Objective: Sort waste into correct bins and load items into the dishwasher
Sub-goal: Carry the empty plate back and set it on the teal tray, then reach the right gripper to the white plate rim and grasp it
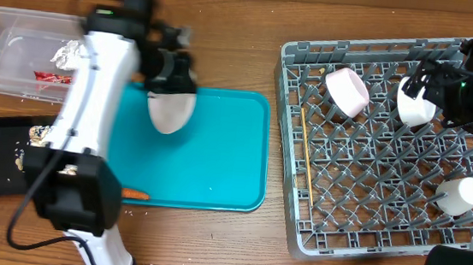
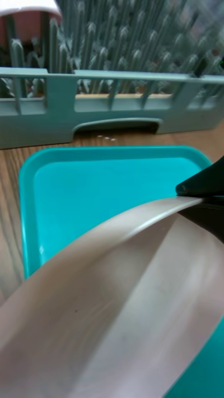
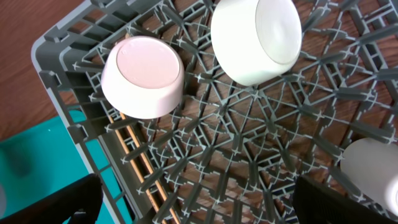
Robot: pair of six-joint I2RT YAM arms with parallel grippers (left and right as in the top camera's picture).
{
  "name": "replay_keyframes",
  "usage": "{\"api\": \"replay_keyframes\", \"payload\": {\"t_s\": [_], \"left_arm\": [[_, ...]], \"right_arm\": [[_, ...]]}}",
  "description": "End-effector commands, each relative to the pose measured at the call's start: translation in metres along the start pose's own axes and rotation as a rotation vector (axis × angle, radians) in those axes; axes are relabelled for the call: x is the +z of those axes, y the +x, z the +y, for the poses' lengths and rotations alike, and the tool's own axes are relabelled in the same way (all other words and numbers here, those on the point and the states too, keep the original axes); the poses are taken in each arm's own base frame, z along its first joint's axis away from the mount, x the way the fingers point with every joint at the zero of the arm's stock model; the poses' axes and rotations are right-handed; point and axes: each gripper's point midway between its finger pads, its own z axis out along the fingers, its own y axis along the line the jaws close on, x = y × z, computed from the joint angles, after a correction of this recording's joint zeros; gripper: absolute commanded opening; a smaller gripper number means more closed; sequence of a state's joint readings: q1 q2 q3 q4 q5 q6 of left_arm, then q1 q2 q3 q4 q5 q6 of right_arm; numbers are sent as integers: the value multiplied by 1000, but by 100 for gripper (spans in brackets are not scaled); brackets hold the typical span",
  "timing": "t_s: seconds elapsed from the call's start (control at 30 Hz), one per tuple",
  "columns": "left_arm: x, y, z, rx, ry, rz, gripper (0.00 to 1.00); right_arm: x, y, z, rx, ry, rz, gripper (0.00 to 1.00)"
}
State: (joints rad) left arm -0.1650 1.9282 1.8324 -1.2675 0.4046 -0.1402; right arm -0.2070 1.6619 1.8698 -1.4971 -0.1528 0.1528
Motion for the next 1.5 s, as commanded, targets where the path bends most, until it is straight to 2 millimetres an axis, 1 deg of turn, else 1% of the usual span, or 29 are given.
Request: {"api": "replay_keyframes", "payload": {"t_s": [0.0, 0.07, 0.13, 0.17, 0.33, 0.4, 0.5, 0.57, 0.6, 0.63, 0.67, 0.73, 0.77, 0.87, 0.93, 1.03, 1.1, 1.2, 1.23, 1.33, 1.4, 1.47], "left_arm": [[26, -4, 2, -62, -240, -35, 4], [48, -3, -12, -27, -273, -29, 4], [68, -2, -20, 1, -308, -19, 4], [80, -1, -21, 12, -329, -11, 4], [113, 7, -20, 36, -373, 41, 4], [118, 9, -19, 35, -377, 54, 4], [118, 12, -17, 33, -383, 66, 5], [115, 13, -16, 31, -385, 71, 9], [112, 14, -16, 29, -387, 75, 18], [108, 16, -16, 25, -390, 84, 27], [100, 18, -17, 17, -390, 97, 46], [85, 20, -16, 3, -398, 107, 59], [76, 21, -14, -7, -403, 113, 62], [46, 24, -5, -54, -416, 130, 64], [25, 25, 4, -103, -421, 125, 65], [-7, 22, 18, -179, -394, 78, 65], [-27, 18, 26, -231, -357, 32, 65], [-62, 13, 45, -336, -330, -54, 65], [-74, 13, 54, -371, -329, -83, 65], [-102, 14, 74, -438, -329, -147, 66], [-116, 17, 87, -481, -332, -177, 72], [-126, 22, 99, -520, -339, -185, 81]], "right_arm": [[0, 1, 2, -8, -6, 4, 100], [0, 1, 2, -8, -6, 4, 100], [0, 2, 2, -7, -6, 6, 100], [0, 2, 2, -7, -6, 7, 100], [0, 2, 2, -7, -6, 7, 100], [0, 2, 2, -7, -6, 7, 100], [0, 2, 2, -7, -6, 7, 100], [0, 2, 2, -7, -6, 6, 100], [0, 2, 2, -8, -6, 5, 100], [0, 1, 2, -8, -7, 3, 100], [0, -1, 3, -10, -8, -5, 100], [0, -5, 4, -13, -13, -23, 100], [0, -7, 4, -15, -15, -32, 100], [0, -14, 14, -44, -50, -59, 100], [0, -13, 33, -106, -122, -61, 100], [-1, -8, 70, -203, -225, -64, 100], [0, -3, 97, -274, -260, -75, 100], [3, 8, 137, -378, -307, -87, 100], [7, 14, 154, -422, -323, -86, 100], [22, 31, 187, -505, -341, -60, 99], [39, 45, 205, -549, -342, -21, 99], [60, 62, 222, -590, -345, 37, 98]]}}
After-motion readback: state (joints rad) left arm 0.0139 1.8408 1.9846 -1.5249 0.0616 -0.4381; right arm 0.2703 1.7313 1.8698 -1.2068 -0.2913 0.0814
